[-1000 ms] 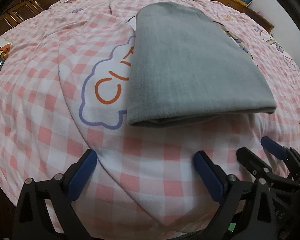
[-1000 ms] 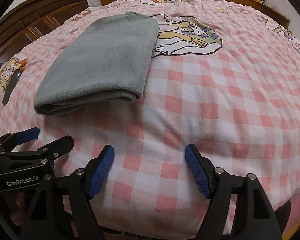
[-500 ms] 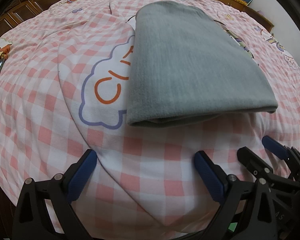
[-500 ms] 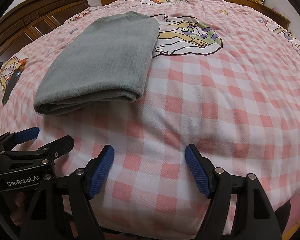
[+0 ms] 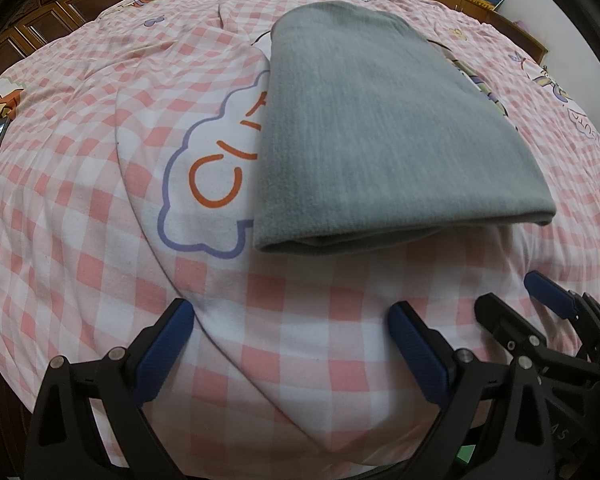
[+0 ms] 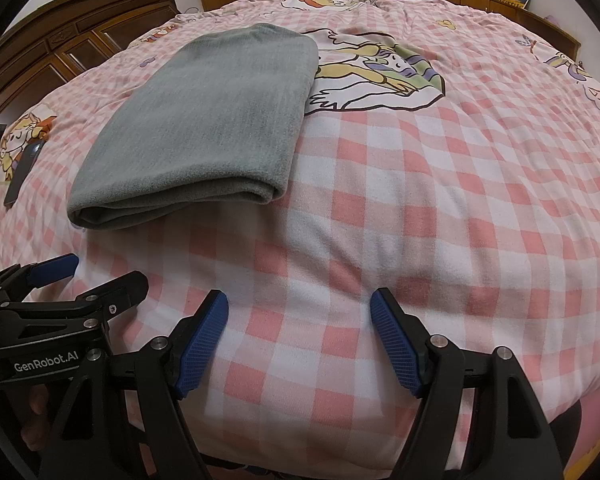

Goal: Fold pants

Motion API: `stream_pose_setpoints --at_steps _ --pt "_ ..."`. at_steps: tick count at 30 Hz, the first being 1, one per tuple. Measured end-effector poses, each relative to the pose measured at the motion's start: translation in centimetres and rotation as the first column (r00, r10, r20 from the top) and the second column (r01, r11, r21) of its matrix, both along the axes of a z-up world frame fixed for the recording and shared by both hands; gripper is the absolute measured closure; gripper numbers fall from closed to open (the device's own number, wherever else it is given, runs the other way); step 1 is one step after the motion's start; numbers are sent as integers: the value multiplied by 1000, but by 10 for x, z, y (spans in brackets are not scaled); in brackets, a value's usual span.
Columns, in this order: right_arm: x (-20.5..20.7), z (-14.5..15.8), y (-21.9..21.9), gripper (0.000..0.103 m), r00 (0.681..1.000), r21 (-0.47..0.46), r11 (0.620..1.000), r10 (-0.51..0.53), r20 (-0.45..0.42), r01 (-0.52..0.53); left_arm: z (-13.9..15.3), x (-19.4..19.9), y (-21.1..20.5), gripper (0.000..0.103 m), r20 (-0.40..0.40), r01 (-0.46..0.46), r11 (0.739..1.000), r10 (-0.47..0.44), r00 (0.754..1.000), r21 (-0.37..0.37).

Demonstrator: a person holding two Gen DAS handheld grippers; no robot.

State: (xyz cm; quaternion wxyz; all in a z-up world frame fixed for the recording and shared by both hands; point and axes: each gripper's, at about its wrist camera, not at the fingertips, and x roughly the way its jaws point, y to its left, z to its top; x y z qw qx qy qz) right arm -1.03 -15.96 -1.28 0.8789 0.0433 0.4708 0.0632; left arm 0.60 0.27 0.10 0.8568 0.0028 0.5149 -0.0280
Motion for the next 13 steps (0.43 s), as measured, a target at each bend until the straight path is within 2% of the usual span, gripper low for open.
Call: stream_pose_setpoints --at_steps 13 --pt "0 0 0 27 1000 0 1000 0 0 0 -1 0 1 3 -2 1 1000 -1 1000 1"
